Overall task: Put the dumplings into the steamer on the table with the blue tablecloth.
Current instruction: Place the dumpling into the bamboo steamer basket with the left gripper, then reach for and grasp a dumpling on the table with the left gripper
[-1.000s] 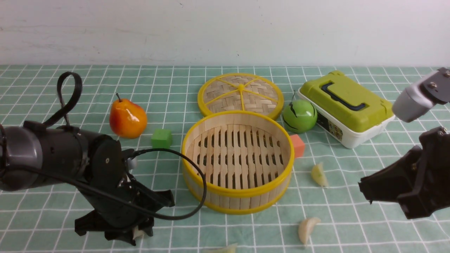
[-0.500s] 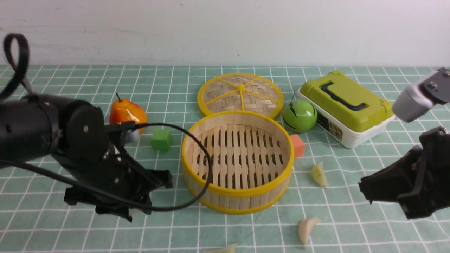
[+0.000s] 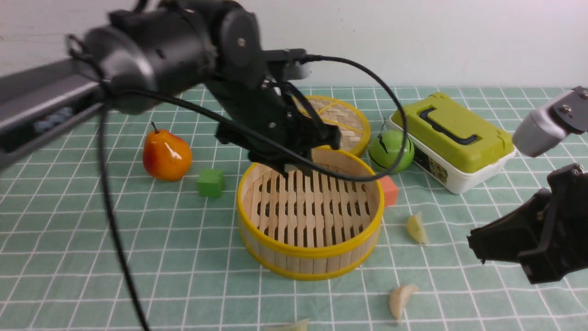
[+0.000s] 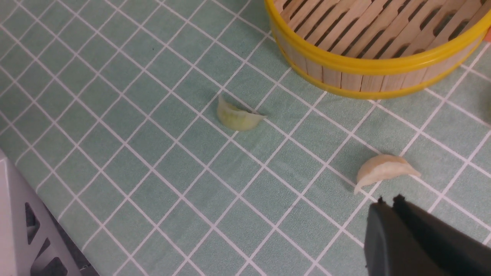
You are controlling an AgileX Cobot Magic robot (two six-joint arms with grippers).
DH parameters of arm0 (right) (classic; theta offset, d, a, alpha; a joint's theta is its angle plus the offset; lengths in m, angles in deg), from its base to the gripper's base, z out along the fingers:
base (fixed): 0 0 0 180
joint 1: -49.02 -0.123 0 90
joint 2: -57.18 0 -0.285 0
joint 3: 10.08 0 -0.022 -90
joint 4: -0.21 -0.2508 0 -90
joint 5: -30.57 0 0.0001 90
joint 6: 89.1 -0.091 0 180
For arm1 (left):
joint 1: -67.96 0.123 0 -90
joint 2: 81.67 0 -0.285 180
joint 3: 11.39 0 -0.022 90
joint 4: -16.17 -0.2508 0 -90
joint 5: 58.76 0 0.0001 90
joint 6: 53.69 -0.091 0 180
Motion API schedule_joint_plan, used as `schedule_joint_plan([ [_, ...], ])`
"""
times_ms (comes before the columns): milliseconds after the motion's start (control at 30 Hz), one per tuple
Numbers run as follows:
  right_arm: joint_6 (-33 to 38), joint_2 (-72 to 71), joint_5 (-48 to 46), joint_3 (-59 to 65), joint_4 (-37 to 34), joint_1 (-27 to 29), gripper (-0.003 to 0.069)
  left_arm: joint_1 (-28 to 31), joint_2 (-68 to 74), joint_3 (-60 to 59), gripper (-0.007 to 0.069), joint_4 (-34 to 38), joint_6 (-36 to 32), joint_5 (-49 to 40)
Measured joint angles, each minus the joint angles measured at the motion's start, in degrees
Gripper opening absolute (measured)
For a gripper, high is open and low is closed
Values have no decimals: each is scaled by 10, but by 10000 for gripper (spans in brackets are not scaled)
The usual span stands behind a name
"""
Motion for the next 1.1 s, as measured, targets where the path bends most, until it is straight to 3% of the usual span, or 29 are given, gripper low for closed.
schedule_joint_plan([
  [167,0,0,-7,0,5,0,21,-12,146,157,237,-10,-4,-22],
  [400,0,0,-9,0,26,0,22,-13,205,203,240,-22,-4,-14],
  [600,0,-2,-9,-2,31,0,31,-13,209,203,443,-23,-4,-24],
  [733,0,-22,-9,-2,39,0,34,-13,179,203,534,-29,-5,-71],
  [867,-5,-60,-10,-2,57,0,40,-13,124,203,547,-40,-21,-123],
  [1100,-72,-163,-14,-2,97,0,42,-14,-38,140,549,-24,-133,-168],
])
